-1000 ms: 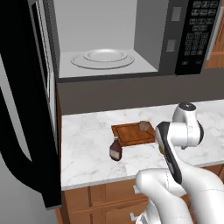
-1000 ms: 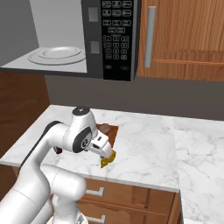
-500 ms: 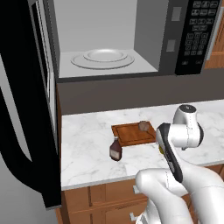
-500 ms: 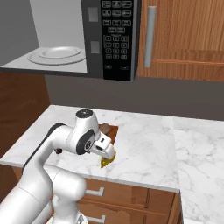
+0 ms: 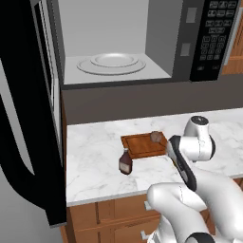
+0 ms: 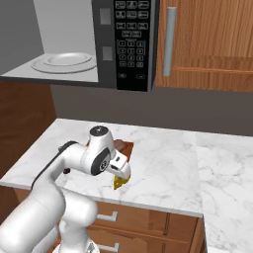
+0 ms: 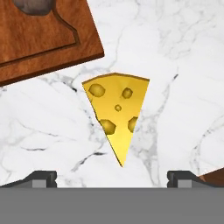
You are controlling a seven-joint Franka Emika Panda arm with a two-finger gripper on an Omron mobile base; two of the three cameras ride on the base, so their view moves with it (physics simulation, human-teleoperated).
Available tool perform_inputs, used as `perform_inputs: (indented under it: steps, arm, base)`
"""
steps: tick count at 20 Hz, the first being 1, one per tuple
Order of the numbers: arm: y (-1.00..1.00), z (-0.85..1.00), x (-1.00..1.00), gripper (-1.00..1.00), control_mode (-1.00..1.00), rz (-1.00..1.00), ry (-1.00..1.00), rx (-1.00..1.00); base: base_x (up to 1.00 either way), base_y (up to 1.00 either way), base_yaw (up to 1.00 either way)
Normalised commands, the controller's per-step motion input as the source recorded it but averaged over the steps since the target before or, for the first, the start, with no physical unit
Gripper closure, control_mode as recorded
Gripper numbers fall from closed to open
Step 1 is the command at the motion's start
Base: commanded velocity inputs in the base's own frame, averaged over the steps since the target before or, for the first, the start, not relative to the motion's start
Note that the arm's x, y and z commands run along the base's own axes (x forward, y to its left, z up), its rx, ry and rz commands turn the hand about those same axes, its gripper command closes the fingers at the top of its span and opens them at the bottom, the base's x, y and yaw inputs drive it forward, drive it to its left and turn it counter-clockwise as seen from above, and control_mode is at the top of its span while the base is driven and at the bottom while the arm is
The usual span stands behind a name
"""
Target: Retrieve the reheated potato from the microwave, then place the potato, cheese, and condiment on the cutting board.
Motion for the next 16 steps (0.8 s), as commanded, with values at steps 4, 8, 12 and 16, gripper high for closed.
perform_inputs:
  steps: [4,8,12,16]
  arm:
    - [-0.05,-0.14,0.28,-1.0,-1.0,0.0,0.03,0.02]
    - [-0.13,-0.12,0.2,-1.0,-1.0,0.0,0.06,0.0]
    - [-0.12,-0.12,0.15,-1.0,-1.0,0.0,0.06,0.0]
    - [-0.11,-0.11,0.12,-1.0,-1.0,0.0,0.06,0.0]
  base:
    - [0.0,0.0,0.0]
    - [0.0,0.0,0.0]
    - [0.0,0.0,0.0]
    - [0.0,0.0,0.0]
